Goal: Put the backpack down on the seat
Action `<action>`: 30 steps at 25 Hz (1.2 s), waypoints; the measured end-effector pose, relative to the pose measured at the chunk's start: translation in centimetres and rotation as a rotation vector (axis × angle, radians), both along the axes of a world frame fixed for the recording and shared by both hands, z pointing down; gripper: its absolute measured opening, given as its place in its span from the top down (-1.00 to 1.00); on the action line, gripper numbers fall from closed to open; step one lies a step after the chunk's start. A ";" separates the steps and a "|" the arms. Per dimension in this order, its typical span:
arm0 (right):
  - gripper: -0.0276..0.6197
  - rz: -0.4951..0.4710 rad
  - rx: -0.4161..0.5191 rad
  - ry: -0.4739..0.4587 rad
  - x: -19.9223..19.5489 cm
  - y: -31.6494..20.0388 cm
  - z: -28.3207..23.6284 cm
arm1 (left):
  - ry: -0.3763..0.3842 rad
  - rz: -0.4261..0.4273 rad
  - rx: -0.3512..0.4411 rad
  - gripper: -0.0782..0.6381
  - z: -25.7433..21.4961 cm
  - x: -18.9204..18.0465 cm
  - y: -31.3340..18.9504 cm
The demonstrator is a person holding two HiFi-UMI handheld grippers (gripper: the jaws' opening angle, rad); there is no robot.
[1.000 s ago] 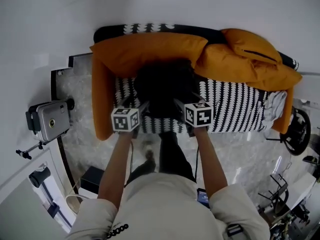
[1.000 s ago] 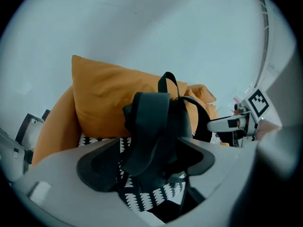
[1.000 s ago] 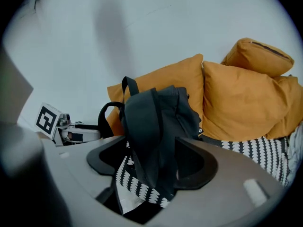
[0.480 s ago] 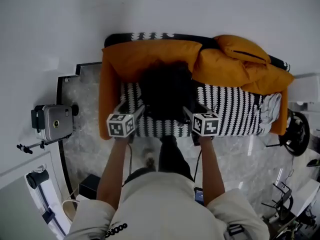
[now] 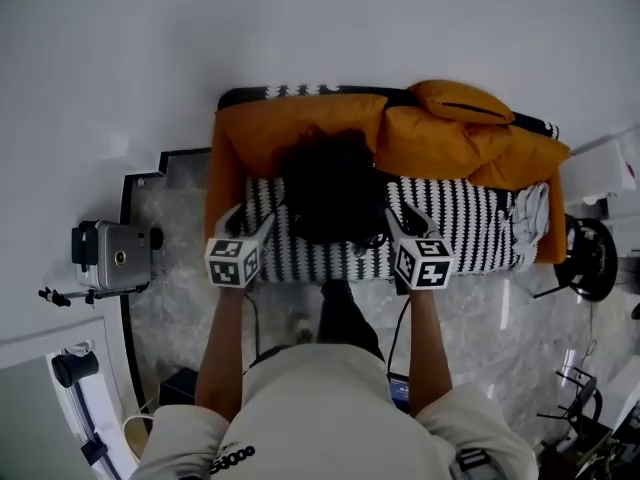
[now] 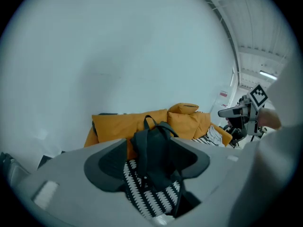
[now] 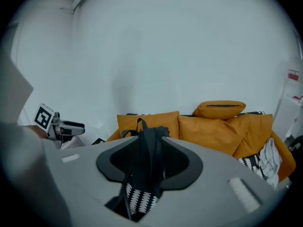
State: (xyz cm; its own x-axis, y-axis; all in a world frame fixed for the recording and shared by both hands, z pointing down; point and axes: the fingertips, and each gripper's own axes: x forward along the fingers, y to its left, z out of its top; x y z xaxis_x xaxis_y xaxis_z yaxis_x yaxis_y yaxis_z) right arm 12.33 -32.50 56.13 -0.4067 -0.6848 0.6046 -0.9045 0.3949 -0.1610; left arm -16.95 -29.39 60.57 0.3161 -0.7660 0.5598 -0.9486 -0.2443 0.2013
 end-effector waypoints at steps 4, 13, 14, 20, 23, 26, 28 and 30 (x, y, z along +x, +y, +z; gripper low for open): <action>0.68 0.029 0.080 -0.020 -0.1 1.9 -3.8 | -0.021 0.006 0.073 0.10 -3.9 -0.6 1.8; 0.90 0.076 0.186 -0.032 0.1 6.6 -9.3 | -0.037 0.010 0.209 0.27 -11.5 -1.4 5.5; 0.90 0.076 0.198 -0.031 0.0 7.2 -10.0 | -0.041 0.011 0.225 0.31 -12.3 -1.4 5.9; 0.90 0.039 0.263 -0.041 -1.7 11.5 -13.8 | -0.014 0.065 0.308 0.75 -16.2 -0.3 9.3; 0.91 0.020 0.293 -0.052 -2.5 13.6 -15.6 | -0.045 0.104 0.358 0.75 -18.3 0.7 11.1; 0.91 0.005 0.322 -0.052 -3.0 15.4 -17.3 | -0.067 0.126 0.407 0.75 -20.3 1.6 12.7; 0.91 -0.013 0.343 -0.038 -3.4 16.4 -18.4 | -0.079 0.141 0.440 0.75 -21.7 2.0 13.8; 0.91 -0.038 0.363 -0.024 -3.9 17.6 -19.4 | -0.082 0.161 0.466 0.75 -23.1 2.5 14.9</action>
State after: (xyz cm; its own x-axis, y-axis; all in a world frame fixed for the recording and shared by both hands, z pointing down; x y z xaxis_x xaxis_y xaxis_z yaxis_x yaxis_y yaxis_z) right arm 8.45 -14.91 36.68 -0.4471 -0.8372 0.3151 -0.8857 0.4636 -0.0249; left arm -14.45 -14.45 37.49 0.4197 -0.8859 0.1974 -0.8998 -0.4347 -0.0379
